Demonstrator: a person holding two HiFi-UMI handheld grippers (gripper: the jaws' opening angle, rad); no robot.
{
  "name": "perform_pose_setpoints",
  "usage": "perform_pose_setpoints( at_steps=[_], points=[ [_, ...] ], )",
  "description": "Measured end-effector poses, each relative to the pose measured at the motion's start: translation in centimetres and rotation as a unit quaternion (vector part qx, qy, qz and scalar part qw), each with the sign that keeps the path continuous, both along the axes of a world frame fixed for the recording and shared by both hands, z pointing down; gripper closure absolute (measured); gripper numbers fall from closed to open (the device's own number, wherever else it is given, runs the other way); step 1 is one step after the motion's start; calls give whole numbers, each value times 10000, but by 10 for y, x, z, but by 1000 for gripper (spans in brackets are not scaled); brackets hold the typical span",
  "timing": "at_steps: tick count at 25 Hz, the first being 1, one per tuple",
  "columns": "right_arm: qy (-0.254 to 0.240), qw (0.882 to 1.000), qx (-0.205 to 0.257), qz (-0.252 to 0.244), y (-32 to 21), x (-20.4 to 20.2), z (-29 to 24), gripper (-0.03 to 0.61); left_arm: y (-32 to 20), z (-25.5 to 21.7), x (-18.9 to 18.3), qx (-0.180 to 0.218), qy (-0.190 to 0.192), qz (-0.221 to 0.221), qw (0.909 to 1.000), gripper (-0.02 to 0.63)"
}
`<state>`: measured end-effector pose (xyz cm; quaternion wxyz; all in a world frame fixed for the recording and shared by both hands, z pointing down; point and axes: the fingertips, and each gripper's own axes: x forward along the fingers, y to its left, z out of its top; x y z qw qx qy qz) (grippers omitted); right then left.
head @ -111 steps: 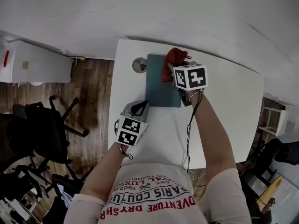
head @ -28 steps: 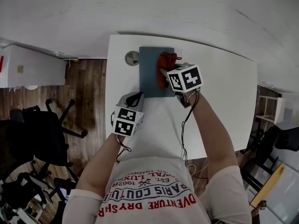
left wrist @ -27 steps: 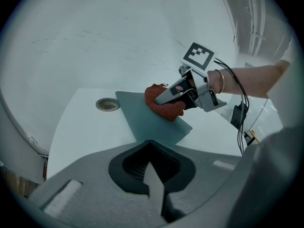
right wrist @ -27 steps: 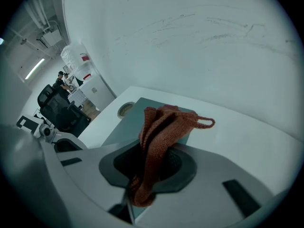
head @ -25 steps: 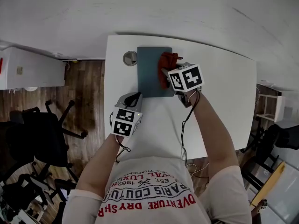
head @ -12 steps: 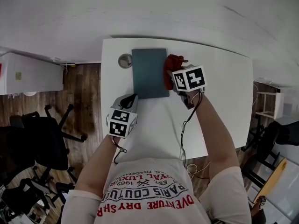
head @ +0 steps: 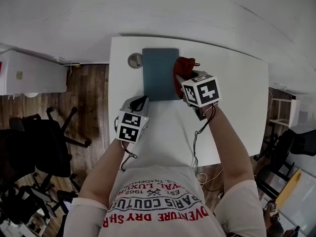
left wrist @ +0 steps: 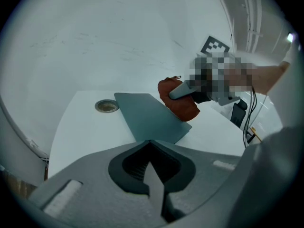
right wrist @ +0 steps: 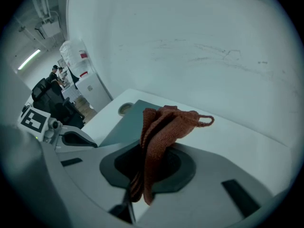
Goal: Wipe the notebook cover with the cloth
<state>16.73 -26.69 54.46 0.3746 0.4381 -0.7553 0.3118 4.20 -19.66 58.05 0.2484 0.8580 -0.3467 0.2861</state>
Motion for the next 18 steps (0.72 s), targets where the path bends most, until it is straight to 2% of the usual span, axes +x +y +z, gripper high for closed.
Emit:
perform_pose_setpoints(
  at_steps=[9,15,18],
  points=[
    [-589,9958,-112,-692,27,-101,-2,508,0,2,-2,-237,149,-173,9995,604],
    [-692,9941,-395,-740,35,-123,13,508,1,3,-5,-305,173,-152,9993,604],
    [-579,9949,-435,-705,36,-125,24,508,1,4,-5,-341,182,-160,9991,604]
  ],
)
